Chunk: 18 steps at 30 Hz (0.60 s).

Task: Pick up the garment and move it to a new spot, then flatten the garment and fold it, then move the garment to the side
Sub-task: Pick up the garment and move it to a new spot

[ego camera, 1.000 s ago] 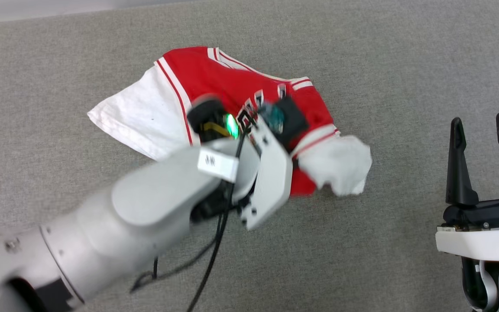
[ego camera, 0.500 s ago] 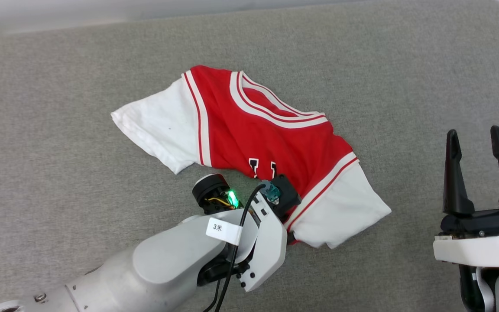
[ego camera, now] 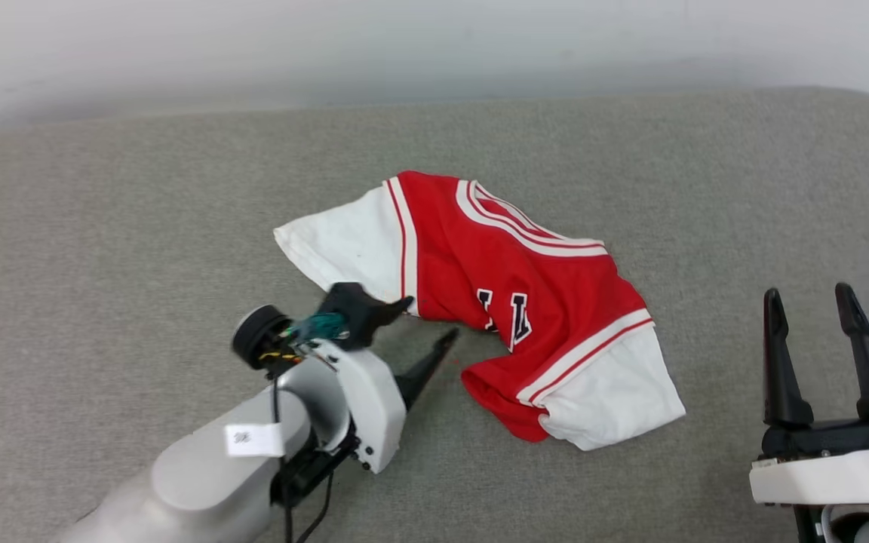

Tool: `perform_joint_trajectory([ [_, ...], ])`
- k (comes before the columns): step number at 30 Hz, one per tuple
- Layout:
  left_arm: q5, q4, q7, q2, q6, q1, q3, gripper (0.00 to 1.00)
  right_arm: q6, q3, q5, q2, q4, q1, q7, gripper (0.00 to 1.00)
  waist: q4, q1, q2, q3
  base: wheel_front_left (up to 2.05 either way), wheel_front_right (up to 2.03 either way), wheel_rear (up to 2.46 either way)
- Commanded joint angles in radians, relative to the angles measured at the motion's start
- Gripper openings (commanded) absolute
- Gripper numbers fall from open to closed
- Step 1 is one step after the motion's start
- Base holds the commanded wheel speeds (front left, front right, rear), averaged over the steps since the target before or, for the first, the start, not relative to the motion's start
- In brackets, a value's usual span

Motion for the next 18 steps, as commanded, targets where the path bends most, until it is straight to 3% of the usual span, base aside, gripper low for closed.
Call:
perform_joint_trajectory([
  [1,-0.001,-0.021,-0.053,0.023,0.047,0.039,0.033,1.00,-0.001,-0.002,-0.005,0.002,0.008,0.022,-0.002,1.00,0.031,0.0001,-0.0001,-0.038,0.00,0.00,0.00],
  [6,0.017,-0.048,-0.185,0.060,0.166,0.118,0.104,1.00,-0.001,-0.011,-0.005,0.002,0.032,0.054,-0.002,1.00,0.061,0.0001,-0.0001,-0.075,0.00,0.00,0.00],
  [10,0.049,-0.075,-0.220,0.072,0.260,0.189,0.180,1.00,-0.001,-0.020,-0.006,0.002,0.049,0.071,-0.002,1.00,0.077,0.0001,-0.0001,-0.098,0.00,0.00,0.00],
  [11,0.049,-0.075,-0.220,0.072,0.260,0.189,0.180,1.00,-0.001,-0.020,-0.006,0.002,0.049,0.071,-0.002,1.00,0.077,0.0001,-0.0001,-0.098,0.00,0.00,0.00],
  [12,0.111,-0.130,-0.225,0.071,0.325,0.252,0.281,1.00,-0.001,-0.024,-0.005,0.002,0.060,0.080,-0.002,1.00,0.088,0.0001,-0.0001,-0.110,0.00,0.00,0.00],
  [18,0.283,-0.238,-0.225,0.036,0.401,0.437,0.496,1.00,-0.001,-0.033,-0.003,0.002,0.082,0.101,-0.002,1.00,0.105,0.0001,-0.0001,-0.132,0.00,0.00,0.00],
])
